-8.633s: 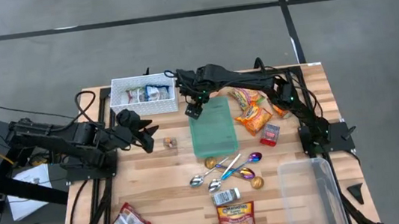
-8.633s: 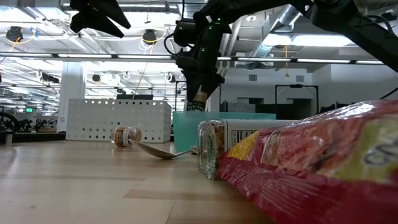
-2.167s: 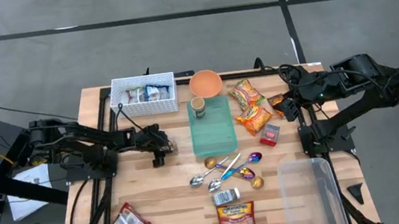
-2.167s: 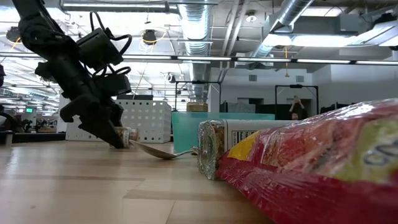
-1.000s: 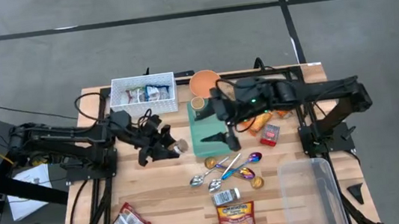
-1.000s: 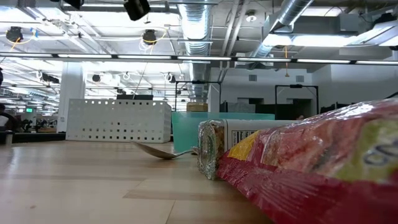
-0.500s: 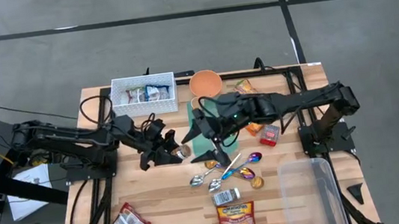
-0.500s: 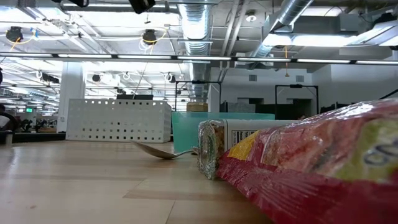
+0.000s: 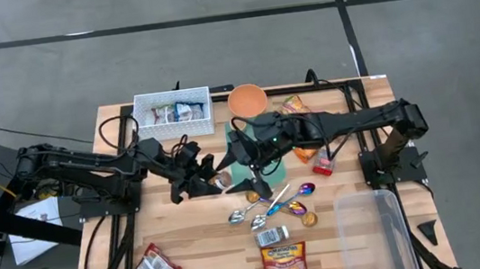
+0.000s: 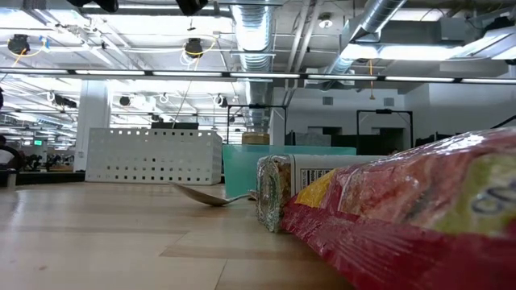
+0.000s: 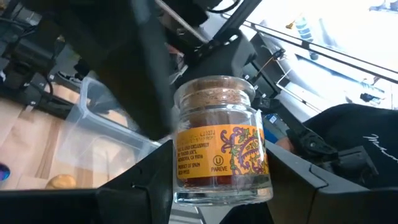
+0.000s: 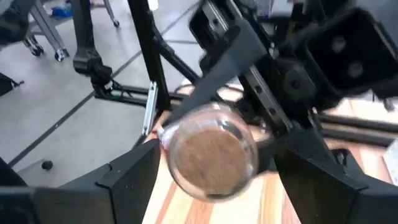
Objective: Pick & Place Food Item
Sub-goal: Put the brown seasoning into the blue bin
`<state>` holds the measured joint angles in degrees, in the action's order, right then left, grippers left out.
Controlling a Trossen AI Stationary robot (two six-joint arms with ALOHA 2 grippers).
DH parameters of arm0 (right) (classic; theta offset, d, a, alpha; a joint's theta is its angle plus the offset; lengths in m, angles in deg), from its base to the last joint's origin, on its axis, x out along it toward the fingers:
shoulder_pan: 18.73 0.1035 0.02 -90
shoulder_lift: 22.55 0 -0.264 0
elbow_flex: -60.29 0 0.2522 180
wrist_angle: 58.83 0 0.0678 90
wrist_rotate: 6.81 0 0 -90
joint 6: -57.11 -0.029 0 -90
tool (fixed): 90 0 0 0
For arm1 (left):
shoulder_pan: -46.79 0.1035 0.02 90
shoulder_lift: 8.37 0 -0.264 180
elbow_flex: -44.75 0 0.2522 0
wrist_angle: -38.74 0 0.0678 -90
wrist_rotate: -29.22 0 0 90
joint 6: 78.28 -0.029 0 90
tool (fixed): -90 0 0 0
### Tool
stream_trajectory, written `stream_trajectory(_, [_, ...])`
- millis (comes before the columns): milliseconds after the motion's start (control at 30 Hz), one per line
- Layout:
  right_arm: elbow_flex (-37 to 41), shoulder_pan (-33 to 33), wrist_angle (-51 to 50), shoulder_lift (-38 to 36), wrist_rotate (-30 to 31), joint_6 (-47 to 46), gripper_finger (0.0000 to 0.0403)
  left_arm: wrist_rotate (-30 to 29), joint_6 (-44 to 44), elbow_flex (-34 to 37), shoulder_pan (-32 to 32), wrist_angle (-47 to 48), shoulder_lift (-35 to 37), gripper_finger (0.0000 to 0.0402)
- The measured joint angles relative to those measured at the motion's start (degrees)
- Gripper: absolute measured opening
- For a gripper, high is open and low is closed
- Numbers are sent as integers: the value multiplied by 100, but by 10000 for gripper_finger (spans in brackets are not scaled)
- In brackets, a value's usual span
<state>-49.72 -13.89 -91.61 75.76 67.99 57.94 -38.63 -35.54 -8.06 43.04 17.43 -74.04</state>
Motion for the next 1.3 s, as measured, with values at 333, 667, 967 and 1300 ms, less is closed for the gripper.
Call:
stream_trajectory(333, [1,0,96,4,-22,-57,293,12,0,0,0,24,0,187])
stream_trajectory(667, [1,22,112,4,-20,-76,207,9,3,0,-2,30,0,189])
stream_trajectory(967, [8,37,83,7,-33,-40,173,-10,-2,4,-2,234,9,199])
stream_trajectory(1300, [14,34,-31,13,-100,-57,173,-196,190,-13,2,764,20,259])
